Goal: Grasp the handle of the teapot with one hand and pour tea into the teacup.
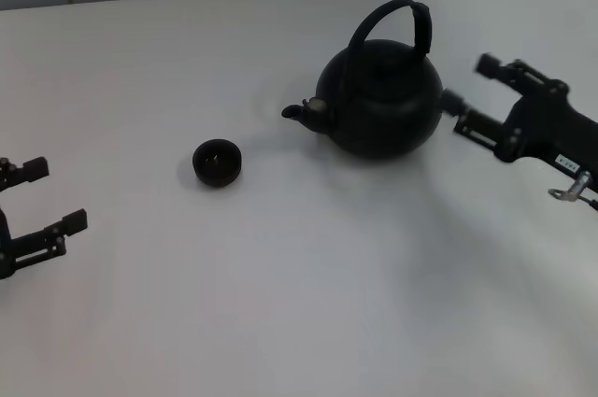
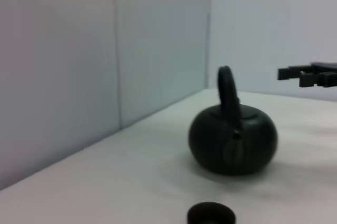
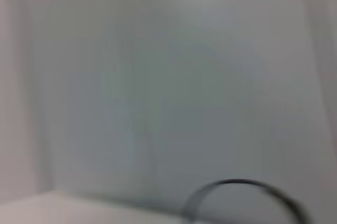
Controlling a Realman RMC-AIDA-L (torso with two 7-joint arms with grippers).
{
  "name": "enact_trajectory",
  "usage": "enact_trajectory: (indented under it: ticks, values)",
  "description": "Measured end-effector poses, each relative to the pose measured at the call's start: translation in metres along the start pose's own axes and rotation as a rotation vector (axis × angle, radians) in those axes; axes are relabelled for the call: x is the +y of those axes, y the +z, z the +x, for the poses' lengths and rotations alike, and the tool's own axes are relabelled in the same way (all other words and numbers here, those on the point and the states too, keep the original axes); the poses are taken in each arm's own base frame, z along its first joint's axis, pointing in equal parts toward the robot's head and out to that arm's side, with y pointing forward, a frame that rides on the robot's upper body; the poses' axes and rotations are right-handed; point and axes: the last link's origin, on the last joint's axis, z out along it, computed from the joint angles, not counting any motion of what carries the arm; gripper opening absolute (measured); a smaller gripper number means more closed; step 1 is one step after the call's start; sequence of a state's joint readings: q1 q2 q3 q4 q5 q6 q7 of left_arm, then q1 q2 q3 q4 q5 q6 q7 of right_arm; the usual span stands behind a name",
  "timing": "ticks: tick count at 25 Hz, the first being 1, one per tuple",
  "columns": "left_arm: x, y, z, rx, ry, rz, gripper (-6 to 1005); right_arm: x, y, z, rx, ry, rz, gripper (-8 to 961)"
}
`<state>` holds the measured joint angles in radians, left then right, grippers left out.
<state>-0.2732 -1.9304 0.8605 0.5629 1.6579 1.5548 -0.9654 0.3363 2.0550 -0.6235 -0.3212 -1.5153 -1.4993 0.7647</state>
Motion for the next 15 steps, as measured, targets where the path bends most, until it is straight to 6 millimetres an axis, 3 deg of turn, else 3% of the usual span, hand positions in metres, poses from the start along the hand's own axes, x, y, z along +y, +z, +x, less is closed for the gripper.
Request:
enact_trajectory:
  ticks: [8, 15]
  values:
    - [-0.022, 0.023, 0.034, -0.161, 0.048, -0.212, 819, -0.014, 0.02, -0.037, 0.341, -0.021, -0.415, 726]
    - [-0.032, 0.04, 0.063, -0.253, 0.101, -0.294, 819, -0.023, 0.031, -0.052, 0.47, -0.061, -0.482, 726]
